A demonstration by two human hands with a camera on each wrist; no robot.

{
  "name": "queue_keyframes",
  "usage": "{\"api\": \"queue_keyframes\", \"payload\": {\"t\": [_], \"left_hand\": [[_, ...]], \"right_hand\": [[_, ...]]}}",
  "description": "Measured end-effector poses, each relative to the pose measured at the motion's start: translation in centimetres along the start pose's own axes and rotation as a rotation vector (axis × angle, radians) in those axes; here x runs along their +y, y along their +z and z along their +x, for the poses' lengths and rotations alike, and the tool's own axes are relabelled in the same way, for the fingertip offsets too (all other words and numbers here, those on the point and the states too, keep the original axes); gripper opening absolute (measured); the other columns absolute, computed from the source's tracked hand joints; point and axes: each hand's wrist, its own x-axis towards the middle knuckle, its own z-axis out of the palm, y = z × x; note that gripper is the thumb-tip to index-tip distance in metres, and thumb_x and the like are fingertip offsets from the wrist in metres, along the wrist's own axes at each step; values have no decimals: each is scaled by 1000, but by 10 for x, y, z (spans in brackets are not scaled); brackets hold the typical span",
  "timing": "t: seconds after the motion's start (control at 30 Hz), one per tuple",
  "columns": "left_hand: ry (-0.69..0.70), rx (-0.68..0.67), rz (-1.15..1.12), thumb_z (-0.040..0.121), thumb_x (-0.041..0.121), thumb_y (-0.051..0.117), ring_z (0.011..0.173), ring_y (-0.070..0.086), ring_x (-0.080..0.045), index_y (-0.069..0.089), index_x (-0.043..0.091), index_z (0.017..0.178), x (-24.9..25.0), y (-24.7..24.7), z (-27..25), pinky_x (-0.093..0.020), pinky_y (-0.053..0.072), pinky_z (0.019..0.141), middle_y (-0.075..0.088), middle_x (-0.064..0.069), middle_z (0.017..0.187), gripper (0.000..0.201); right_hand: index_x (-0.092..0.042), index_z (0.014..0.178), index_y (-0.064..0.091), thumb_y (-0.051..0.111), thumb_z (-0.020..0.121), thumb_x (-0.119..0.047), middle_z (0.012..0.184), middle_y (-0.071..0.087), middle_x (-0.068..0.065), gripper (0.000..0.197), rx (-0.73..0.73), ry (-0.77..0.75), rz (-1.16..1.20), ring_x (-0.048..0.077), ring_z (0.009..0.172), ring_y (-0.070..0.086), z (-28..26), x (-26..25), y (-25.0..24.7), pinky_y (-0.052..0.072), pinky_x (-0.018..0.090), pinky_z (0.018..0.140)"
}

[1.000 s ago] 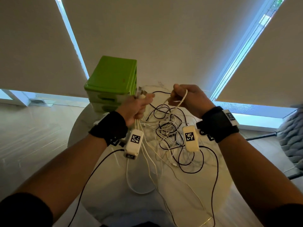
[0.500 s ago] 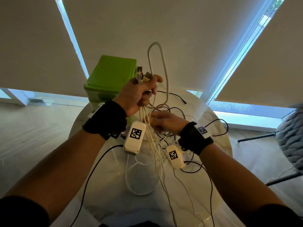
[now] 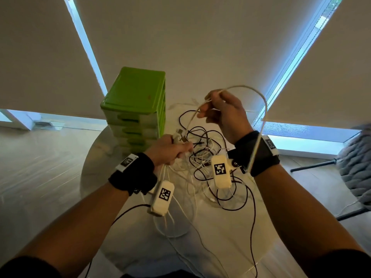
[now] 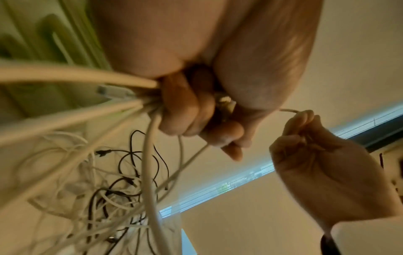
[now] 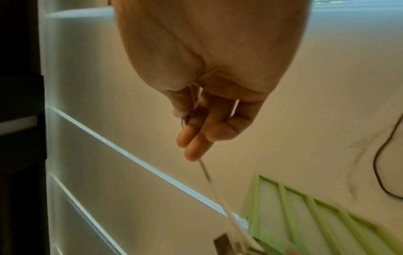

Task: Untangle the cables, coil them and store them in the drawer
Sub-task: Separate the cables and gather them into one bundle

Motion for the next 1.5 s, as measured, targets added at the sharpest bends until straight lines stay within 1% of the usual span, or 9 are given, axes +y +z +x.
{"api": "queue_keyframes", "payload": {"t": [0.13,0.3,0.57,0.7,0.97,1.07,1.17,1.37,1.5], "left_hand": [[82,126,-189,97,25,54,42,29,-6,65,13,77,16,-7,1,-17,20,36,46,3,54,26],[164,121,-290,97,22,52,39,28,-4,62,9,79,33,-17,-5,-17,18,36,46,3,52,25],[232,147,-530,95,26,51,38,27,-3,61,12,76,28,-44,-1,-16,21,33,44,5,51,26],[222,209,-617,96,25,50,38,27,-3,67,15,71,23,-43,2,-15,21,33,48,5,53,32],[308,180,-566,99,20,43,37,27,-1,60,12,82,51,-36,1,-14,20,36,50,7,57,26],[336,167,-593,99,21,41,38,26,-1,65,16,75,62,-44,-5,-15,17,37,50,7,57,33],[323,150,-529,99,21,41,38,26,-1,70,20,67,65,-48,-11,-16,16,38,50,6,57,43],[261,12,-261,99,18,44,37,28,-2,61,10,80,67,-25,-10,-15,20,36,49,5,54,27],[238,-93,-88,97,17,49,36,28,-3,63,6,82,75,-3,-10,-17,22,35,47,4,53,24]], "right_hand": [[-16,113,58,49,99,-18,63,52,-1,17,-74,79,-87,14,53,47,0,23,-8,37,26,53],[-38,94,62,57,93,-36,72,60,-9,5,-724,331,-884,6,61,57,-19,91,-7,48,22,60],[-9,90,65,49,99,-21,62,55,-6,21,-172,320,-752,3,50,48,-11,85,-49,39,14,49],[-12,95,71,56,95,-27,65,57,-5,21,-129,198,-832,6,56,50,-8,66,-67,39,18,57],[-16,65,63,67,88,-31,65,55,0,28,-86,432,-1131,17,68,51,-10,78,-108,37,21,63],[-12,85,70,67,88,-26,84,66,6,14,44,531,-1124,20,74,59,-11,88,-132,49,28,73],[-19,120,62,69,85,-23,114,65,12,35,153,496,-1093,27,97,63,-4,86,-137,50,36,91],[-39,144,34,64,90,-13,127,48,1,67,-145,68,-709,18,97,64,-5,24,-55,48,18,68],[-39,146,30,60,88,1,139,43,1,76,-408,-74,-650,16,101,65,-8,-3,-22,57,30,83]]}}
